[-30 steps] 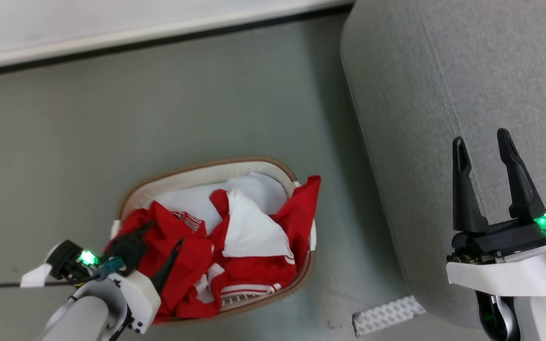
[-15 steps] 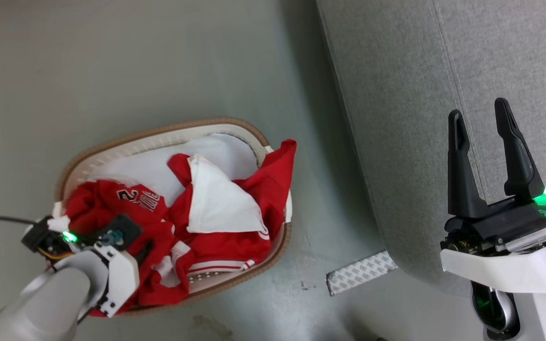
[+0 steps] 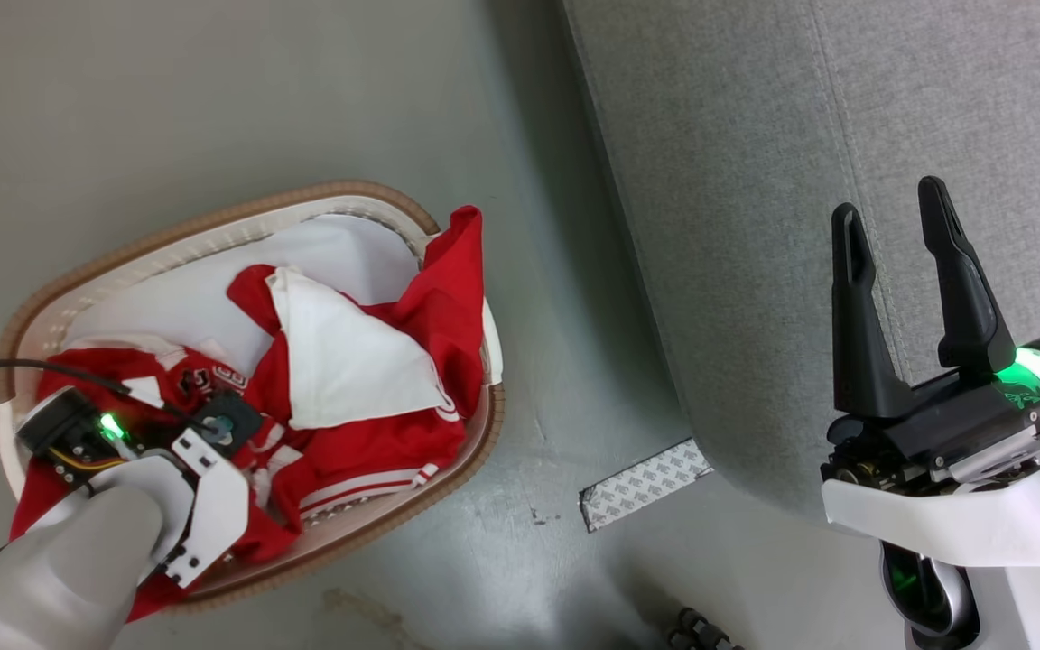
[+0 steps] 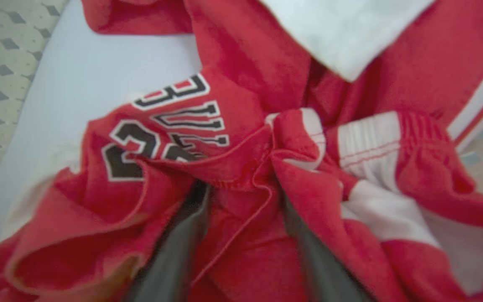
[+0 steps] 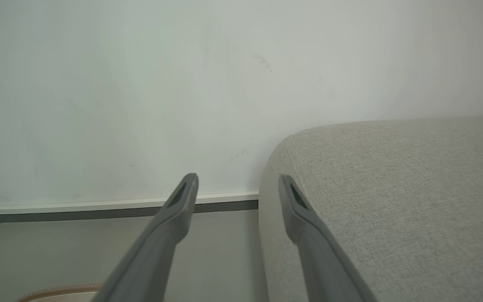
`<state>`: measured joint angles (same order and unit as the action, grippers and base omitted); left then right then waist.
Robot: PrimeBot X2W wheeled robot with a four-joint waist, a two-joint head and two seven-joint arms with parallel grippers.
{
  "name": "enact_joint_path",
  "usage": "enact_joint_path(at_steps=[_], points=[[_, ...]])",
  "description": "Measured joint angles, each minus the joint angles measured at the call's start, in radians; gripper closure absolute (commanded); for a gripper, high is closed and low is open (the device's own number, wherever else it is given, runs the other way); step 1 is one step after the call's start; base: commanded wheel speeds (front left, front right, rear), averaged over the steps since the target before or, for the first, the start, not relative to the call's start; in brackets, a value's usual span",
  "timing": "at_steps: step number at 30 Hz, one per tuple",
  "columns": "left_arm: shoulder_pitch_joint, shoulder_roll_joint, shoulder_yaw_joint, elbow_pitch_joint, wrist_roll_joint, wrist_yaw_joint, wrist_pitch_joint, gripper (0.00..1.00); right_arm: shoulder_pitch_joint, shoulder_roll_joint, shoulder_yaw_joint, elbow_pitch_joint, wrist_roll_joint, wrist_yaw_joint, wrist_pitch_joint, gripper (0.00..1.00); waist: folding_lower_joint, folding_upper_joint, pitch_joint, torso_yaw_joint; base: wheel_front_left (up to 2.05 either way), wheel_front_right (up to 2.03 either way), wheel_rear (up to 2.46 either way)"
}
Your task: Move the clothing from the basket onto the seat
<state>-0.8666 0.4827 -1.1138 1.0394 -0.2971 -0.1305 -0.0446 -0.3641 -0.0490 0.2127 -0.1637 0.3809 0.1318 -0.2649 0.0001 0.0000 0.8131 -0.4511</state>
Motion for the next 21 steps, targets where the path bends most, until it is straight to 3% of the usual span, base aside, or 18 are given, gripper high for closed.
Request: enact_joint_path(at_steps=[1,2,7,21], points=[[-0.001,0.0,-0.009,0.005,-0.014,0.0,0.0,0.95,0.0,0.0,0.0,0.0,0.002,0.0,0.0,0.0,0.0,0.0,0.002,-0.004,0.0,0.0,0.0],[-0.003,0.0,-0.018,0.008,-0.022,-0.001,-0.002,1.0,0.001,0.0,-0.002,0.0,0.004,0.0,0.0,0.0,0.0,0.0,0.002,-0.006,0.0,0.0,0.0],[-0.009,-0.012,-0.051,0.015,-0.048,-0.001,-0.035,1.0,0.004,0.0,-0.016,0.01,0.006,0.0,0.0,0.0,0.0,0.0,-0.018,0.0,0.0,0.0,0.0],[0.049,-0.163,-0.077,0.03,-0.209,-0.001,-0.169,1.0,0.023,0.0,-0.055,0.105,-0.082,0.0,0.0,0.0,-0.0001,0.0,-0.237,0.068,0.0,0.0,0.0]])
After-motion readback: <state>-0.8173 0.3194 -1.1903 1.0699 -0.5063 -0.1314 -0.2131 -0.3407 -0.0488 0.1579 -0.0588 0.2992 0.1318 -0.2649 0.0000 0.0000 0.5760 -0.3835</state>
